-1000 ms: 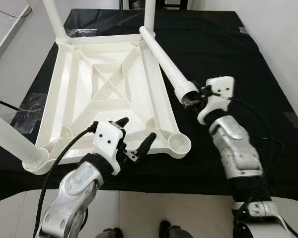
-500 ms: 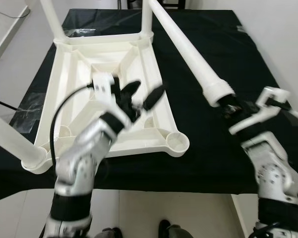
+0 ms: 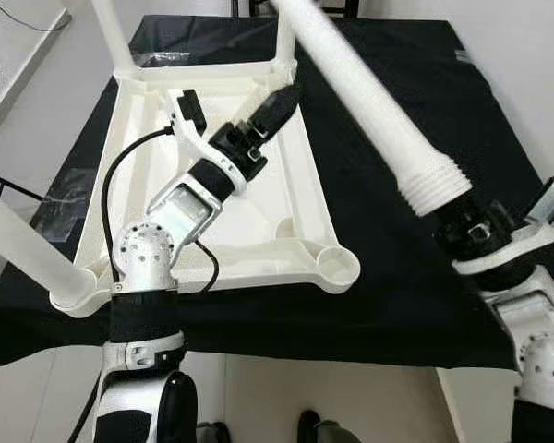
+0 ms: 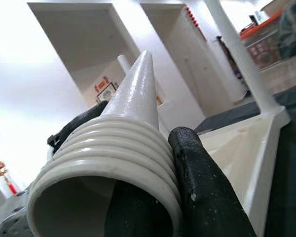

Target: Building children table

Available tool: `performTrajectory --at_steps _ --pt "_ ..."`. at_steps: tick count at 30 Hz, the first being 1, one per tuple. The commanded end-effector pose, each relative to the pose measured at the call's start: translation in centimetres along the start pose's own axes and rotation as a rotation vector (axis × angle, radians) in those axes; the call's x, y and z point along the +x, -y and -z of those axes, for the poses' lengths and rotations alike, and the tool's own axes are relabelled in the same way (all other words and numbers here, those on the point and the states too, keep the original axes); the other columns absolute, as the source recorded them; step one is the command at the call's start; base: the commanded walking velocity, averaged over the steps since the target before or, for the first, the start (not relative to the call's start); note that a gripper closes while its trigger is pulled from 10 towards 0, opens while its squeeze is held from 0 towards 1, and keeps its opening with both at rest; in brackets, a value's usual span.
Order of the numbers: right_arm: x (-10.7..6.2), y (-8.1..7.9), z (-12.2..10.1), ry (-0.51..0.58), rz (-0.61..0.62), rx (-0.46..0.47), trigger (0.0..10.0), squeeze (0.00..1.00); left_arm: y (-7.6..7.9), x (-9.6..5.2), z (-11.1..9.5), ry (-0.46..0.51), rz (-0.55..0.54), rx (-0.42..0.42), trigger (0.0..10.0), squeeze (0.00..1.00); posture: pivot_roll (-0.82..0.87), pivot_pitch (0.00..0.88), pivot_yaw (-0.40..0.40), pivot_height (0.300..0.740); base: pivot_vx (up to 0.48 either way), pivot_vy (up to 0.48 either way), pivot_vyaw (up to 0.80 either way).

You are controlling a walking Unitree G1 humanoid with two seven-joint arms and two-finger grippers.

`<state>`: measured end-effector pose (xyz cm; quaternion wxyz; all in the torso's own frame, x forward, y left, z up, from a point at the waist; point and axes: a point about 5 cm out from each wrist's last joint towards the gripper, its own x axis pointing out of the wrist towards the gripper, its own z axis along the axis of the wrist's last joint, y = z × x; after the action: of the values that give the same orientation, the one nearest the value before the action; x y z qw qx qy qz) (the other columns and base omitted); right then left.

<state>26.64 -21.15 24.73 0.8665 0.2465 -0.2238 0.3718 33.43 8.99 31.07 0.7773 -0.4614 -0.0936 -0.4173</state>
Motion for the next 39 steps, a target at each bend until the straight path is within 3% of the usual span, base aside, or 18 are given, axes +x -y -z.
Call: performTrajectory --at_steps 1,7,25,26,27,33,39 --pt "-0.1 -1.2 0.1 -0.028 -0.103 0.025 0.0 0.0 2.7 0.3 -1.0 0.012 0.24 -0.102 10.0 0.0 -0.02 0.198 -0.018 0.74 0.0 0.0 0.0" --pt "0.1 -2.7 0.9 -0.117 -0.233 0.041 0.0 0.0 4.1 -0.2 -2.0 0.022 0.369 -0.139 10.0 0.0 -0.02 0.198 -0.02 0.74 0.0 0.0 0.0" --pt "0.1 -3.4 0.5 -0.146 -0.326 0.062 0.0 0.0 4.3 -0.7 -3.2 0.028 0.356 -0.149 10.0 0.0 -0.02 0.205 -0.032 0.74 0.0 0.0 0.0" --pt "0.0 -3.5 0.7 -0.163 -0.333 0.059 0.0 0.0 4.3 -0.8 -3.3 0.042 0.364 -0.16 7.2 0.0 -0.02 0.205 -0.034 0.74 0.0 0.0 0.0" --pt "-0.1 -3.5 0.8 -0.173 -0.336 0.057 0.0 0.0 4.4 -0.8 -3.3 0.053 0.377 -0.171 0.0 0.0 -0.02 0.205 -0.035 0.74 0.0 0.0 0.0" --pt "0.1 -3.0 0.8 -0.194 -0.325 0.039 0.0 0.0 5.6 -1.6 -3.1 0.028 0.475 -0.177 0.0 0.0 -0.02 0.208 -0.047 0.74 0.0 0.0 0.0" --pt "0.2 -2.9 0.8 -0.199 -0.324 0.036 0.0 0.0 5.8 -1.6 -2.9 0.031 0.472 -0.192 0.0 0.0 -0.02 0.211 -0.052 0.74 0.0 0.0 0.0"
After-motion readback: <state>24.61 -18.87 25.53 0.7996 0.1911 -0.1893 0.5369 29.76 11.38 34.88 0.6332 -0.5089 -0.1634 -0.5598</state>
